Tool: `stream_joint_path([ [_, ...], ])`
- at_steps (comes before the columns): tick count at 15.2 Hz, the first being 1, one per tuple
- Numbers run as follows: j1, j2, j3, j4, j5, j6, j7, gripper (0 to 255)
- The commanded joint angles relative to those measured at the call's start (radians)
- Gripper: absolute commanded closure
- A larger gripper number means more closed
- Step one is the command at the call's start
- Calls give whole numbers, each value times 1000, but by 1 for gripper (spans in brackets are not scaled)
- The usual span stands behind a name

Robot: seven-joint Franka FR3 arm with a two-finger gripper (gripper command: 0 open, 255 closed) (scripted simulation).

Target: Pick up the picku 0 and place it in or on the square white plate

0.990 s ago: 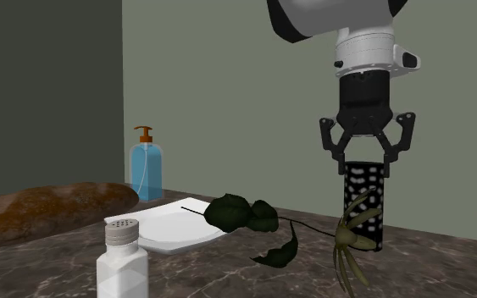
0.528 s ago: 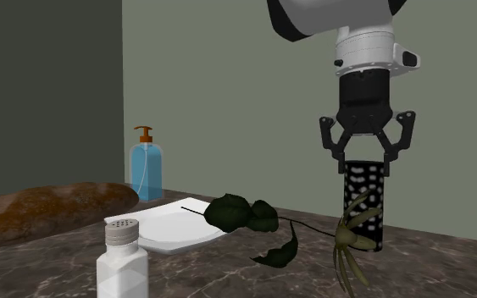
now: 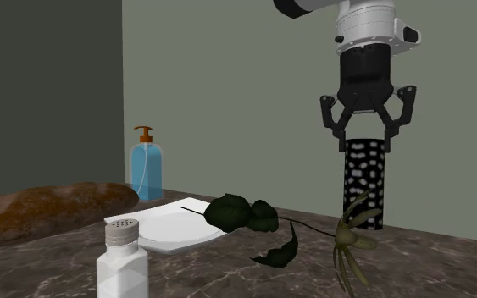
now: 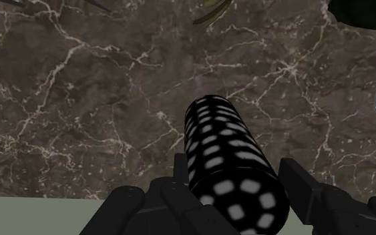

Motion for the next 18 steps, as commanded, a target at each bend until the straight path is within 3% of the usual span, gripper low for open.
stream_joint_path([
  [1,0,-1,0,27,0,-28,0,255],
  [10,3,32,0,189,-2,-157,-1,255],
  [18,109,-78,56,75,-12,-156,160,255],
])
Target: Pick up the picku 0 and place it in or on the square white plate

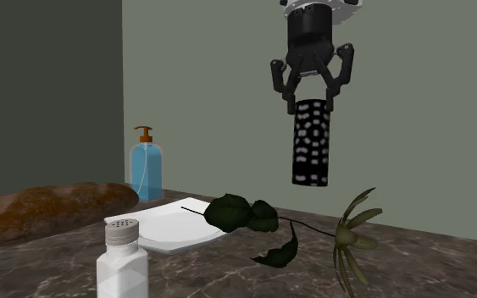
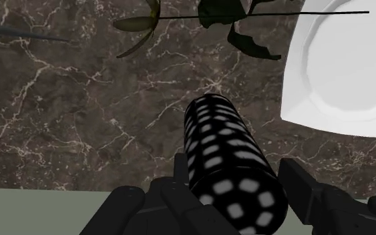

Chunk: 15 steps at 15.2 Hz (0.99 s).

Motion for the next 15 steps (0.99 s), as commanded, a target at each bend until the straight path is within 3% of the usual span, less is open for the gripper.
stream_joint_path([
  [1,27,-19,16,-14,-3,-5,44,255],
  [8,123,-47,74,-14,-13,-37,195,255],
  [15,227,-17,136,66,-35,-93,354,255],
])
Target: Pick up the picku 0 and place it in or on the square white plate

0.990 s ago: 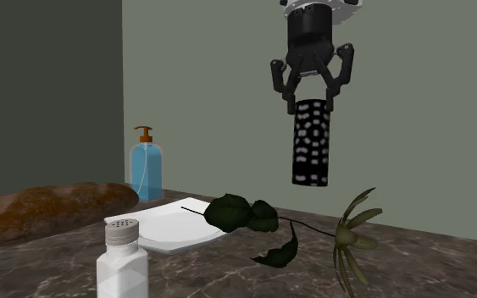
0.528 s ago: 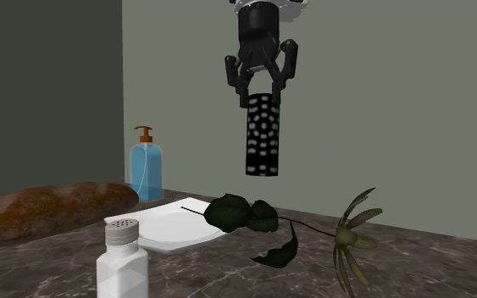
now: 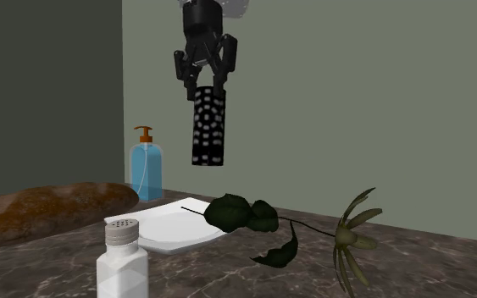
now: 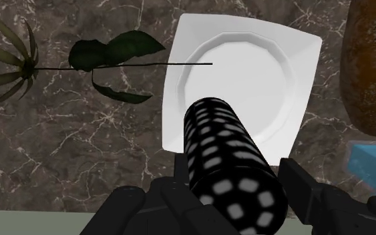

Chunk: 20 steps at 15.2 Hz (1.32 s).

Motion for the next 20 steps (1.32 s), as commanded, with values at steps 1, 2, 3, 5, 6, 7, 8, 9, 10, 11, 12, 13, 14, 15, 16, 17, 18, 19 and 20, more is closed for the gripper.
stream_joint_path([
  [1,31,24,16,49,-10,-27,45,255],
  [2,48,35,25,70,-15,-38,68,255],
  [3,66,48,33,93,-21,-50,91,255],
  [5,77,49,38,86,-23,-41,108,255],
  [6,75,41,38,60,-20,-24,107,255],
  [7,72,33,38,35,-18,-6,107,255],
  [8,70,26,37,11,-16,11,106,255],
  [9,68,20,37,-12,-14,28,106,255],
  [10,66,14,37,-34,-12,44,106,255],
  [11,65,8,36,-56,-11,60,105,255],
  [12,63,3,36,-77,-9,76,105,255],
  [13,62,-2,36,-97,-8,92,105,255],
  [14,60,-6,35,-116,-7,107,105,255],
  [15,59,-10,35,-135,-6,122,105,255],
  [16,58,-14,35,-154,-5,137,104,255],
  [17,57,-17,34,-172,-4,152,104,255],
  [18,56,-20,34,-189,-3,167,104,255],
  [19,55,-22,34,-206,-3,181,104,255],
  [20,55,-25,34,-223,-2,195,104,255],
])
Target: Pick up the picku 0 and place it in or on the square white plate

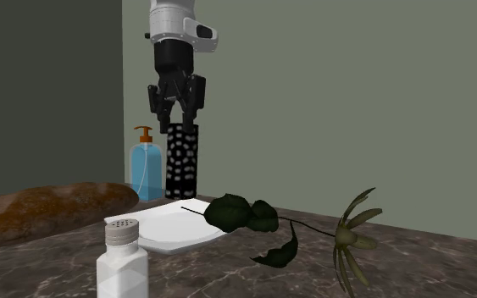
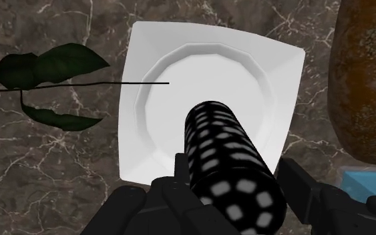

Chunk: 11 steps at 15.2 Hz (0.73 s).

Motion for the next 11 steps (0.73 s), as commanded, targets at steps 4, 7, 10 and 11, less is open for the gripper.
stream_joint_path([
  [4,-4,-9,-2,-80,2,72,0,255],
  [7,-5,-11,-2,-123,2,113,0,255],
  [10,-6,-11,-3,-143,2,134,1,255],
  [11,-6,-11,-3,-143,2,134,1,255],
])
